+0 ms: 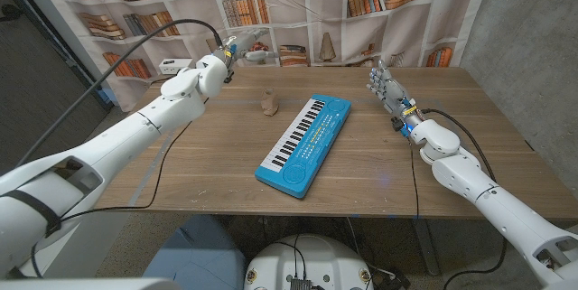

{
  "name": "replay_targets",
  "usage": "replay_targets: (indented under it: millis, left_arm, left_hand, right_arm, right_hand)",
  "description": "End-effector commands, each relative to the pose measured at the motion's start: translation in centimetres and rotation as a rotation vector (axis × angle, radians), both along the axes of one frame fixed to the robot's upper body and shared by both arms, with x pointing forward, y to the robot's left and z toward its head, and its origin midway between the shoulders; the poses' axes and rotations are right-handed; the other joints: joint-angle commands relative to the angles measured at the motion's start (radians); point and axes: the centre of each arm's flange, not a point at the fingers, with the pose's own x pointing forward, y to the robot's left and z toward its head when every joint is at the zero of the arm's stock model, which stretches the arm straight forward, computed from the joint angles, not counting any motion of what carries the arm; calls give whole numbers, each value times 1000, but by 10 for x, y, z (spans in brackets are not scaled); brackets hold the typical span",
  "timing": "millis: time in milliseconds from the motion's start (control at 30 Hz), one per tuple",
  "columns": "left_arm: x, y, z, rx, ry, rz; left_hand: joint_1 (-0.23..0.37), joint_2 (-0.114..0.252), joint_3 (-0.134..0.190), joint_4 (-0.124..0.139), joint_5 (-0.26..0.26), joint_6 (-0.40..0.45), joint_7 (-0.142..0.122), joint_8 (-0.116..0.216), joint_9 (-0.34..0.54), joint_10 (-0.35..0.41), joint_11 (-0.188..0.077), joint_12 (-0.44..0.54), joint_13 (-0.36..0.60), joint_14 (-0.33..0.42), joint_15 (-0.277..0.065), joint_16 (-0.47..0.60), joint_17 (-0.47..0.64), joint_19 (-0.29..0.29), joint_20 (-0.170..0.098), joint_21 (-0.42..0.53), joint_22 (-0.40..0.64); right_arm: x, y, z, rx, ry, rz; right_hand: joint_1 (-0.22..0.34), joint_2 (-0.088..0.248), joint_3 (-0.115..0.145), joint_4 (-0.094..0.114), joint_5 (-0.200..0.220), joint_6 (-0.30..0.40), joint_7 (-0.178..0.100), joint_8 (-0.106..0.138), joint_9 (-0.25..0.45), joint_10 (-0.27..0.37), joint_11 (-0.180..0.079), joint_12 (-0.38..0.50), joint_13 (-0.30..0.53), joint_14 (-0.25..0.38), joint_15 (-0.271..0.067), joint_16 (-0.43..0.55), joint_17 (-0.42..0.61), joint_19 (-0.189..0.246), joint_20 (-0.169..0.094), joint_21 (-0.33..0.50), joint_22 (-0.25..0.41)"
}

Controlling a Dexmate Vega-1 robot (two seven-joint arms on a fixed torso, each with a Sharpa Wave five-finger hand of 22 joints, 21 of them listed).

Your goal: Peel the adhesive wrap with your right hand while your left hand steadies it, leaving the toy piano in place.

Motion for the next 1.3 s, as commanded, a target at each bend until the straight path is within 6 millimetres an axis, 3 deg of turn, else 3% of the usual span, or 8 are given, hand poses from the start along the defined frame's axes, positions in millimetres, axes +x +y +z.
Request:
replay_targets:
  millis: [33,300,467,967,1300]
  left_arm:
    - [3,-8,6,41,-9,18]
    - [7,-8,5,79,-27,24]
    - [11,-10,4,132,-30,55]
    - [19,-16,0,255,-56,115]
    - [21,-22,-1,350,-62,153]
  left_hand:
    - [16,5,8,-3,5,7,0,8,2,7,-2,1,4,5,0,3,1,3,4,0,3]
    - [31,0,5,-1,0,7,3,7,2,42,-18,14,6,35,-2,11,1,11,14,3,4]
    - [40,-3,2,1,-1,55,3,23,4,55,-16,18,8,48,-2,11,1,21,17,5,4]
    - [51,-4,-3,5,-2,68,3,25,9,71,-21,21,10,62,-4,10,1,28,17,4,4]
    - [53,-13,-16,11,-2,108,3,34,15,113,-36,36,15,111,-14,19,3,93,9,24,6]
  right_arm:
    - [0,1,-2,-2,-2,-3]
    - [3,-3,-4,15,-3,-9]
    - [5,-4,-4,16,0,-10]
    - [11,-11,-4,21,7,-21]
    - [10,-14,-6,18,13,-33]
  right_hand:
    - [14,2,-3,-7,-6,-4,3,4,4,3,2,6,4,-25,1,-1,-1,-7,-1,4,3]
    - [17,3,-2,-9,-7,-7,1,3,4,3,0,6,4,-25,-1,0,-1,-7,-1,4,3]
    - [19,3,-2,-10,-8,-9,2,2,4,2,1,6,4,-25,-1,0,-1,-8,-1,4,3]
    - [24,4,-2,-14,-10,-14,0,1,4,-3,-3,4,4,-43,-5,-4,-2,-24,-2,0,3]
    - [25,5,-2,-15,-11,-16,-2,1,4,-7,-2,3,4,-45,-4,-4,-2,-25,-2,0,3]
